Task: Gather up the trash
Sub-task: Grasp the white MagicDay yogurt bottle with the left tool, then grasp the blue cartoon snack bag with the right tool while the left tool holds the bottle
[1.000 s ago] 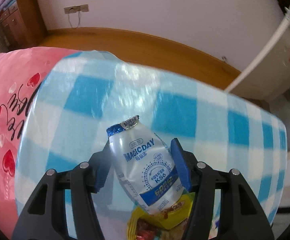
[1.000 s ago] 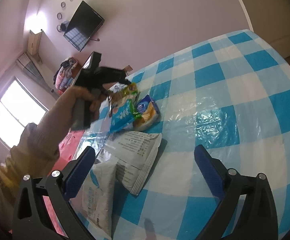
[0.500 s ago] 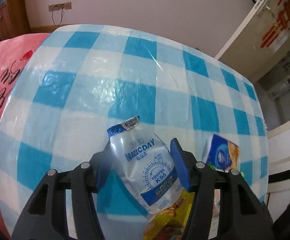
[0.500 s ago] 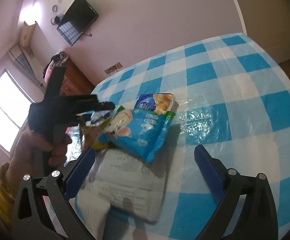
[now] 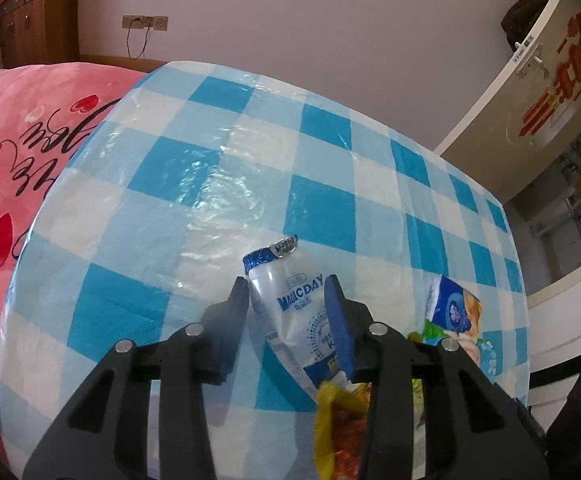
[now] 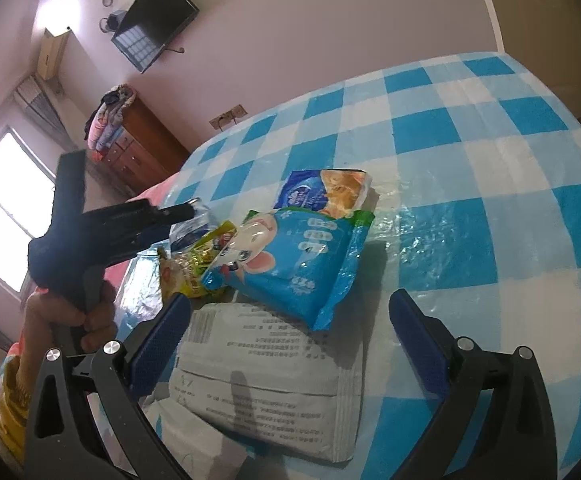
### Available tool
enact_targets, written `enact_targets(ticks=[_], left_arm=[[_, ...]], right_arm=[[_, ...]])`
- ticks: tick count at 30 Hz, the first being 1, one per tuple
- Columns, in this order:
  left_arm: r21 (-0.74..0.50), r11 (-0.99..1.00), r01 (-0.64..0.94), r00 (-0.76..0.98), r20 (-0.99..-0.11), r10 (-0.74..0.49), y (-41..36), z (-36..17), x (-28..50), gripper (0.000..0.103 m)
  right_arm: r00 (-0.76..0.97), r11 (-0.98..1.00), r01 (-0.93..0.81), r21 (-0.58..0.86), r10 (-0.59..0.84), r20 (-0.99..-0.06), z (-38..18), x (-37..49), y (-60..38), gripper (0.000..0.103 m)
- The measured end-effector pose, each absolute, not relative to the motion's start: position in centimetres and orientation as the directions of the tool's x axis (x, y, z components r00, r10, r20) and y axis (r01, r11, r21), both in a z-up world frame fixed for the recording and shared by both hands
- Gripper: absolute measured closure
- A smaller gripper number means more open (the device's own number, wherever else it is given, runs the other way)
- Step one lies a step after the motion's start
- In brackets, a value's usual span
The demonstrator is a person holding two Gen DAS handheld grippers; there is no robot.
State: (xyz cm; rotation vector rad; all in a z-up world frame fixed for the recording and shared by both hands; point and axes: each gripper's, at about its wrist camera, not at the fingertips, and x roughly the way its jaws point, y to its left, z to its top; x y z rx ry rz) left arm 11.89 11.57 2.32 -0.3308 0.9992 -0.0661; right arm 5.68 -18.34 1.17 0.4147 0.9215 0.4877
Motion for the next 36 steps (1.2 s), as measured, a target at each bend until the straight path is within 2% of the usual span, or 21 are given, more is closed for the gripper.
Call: enact_targets(ticks=[5, 7, 9, 11, 16, 24, 30, 33, 36], left_arm=[[-0.287, 0.954, -0.082, 0.543, -0.816, -0.198, 11.5, 2.3, 11.6, 0.059], [-0.27, 0.96, -0.081, 0.543, -0.819, -0.184, 11.2, 2.5, 11.6, 0.05], [-0.246, 0.965, -0.089, 0.547, -0.822, -0.159, 10.9, 2.7, 11.5, 0.035], [-0.228, 0.969, -0.096, 0.548, -0.825, -0.14, 10.5, 2.6, 11.5, 0.031], [-0.194, 0.978, -0.078, 0.508, -0.852, -0.129, 9.2, 1.5, 12.2, 0.03], [-0.048, 0.996, -0.071, 0.516, -0.857, -0.005, 7.4, 1.1, 13.1, 0.03], [0.003, 0.998, -0.058, 0.534, -0.845, 0.034, 6.9, 0.9, 13.0, 0.03], [0.005, 0.998, -0.056, 0.537, -0.843, 0.034, 6.9, 0.9, 12.9, 0.031], [-0.002, 0.998, -0.061, 0.543, -0.839, 0.031, 7.0, 0.9, 12.8, 0.033]], right_arm=[[0.474, 0.788, -0.259, 0.558, 0.607, -0.637, 1.5, 5.9, -17.4, 0.006], [0.473, 0.795, -0.283, 0.536, 0.602, -0.643, 2.2, 5.5, -16.6, 0.006], [0.463, 0.79, -0.307, 0.53, 0.611, -0.642, 2.7, 5.1, -16.0, 0.006], [0.448, 0.782, -0.33, 0.529, 0.623, -0.641, 3.1, 4.5, -15.4, 0.006], [0.377, 0.73, -0.424, 0.536, 0.681, -0.628, 3.8, 2.8, -13.8, 0.006], [0.534, 0.857, -0.401, 0.323, 0.505, -0.678, 4.2, 4.8, -14.6, 0.006], [0.516, 0.859, -0.422, 0.289, 0.49, -0.702, 2.4, 7.0, -13.4, 0.006], [0.505, 0.858, -0.436, 0.27, 0.482, -0.716, 1.9, 7.3, -12.8, 0.025], [0.495, 0.86, -0.449, 0.242, 0.464, -0.734, 1.2, 7.4, -12.2, 0.025]])
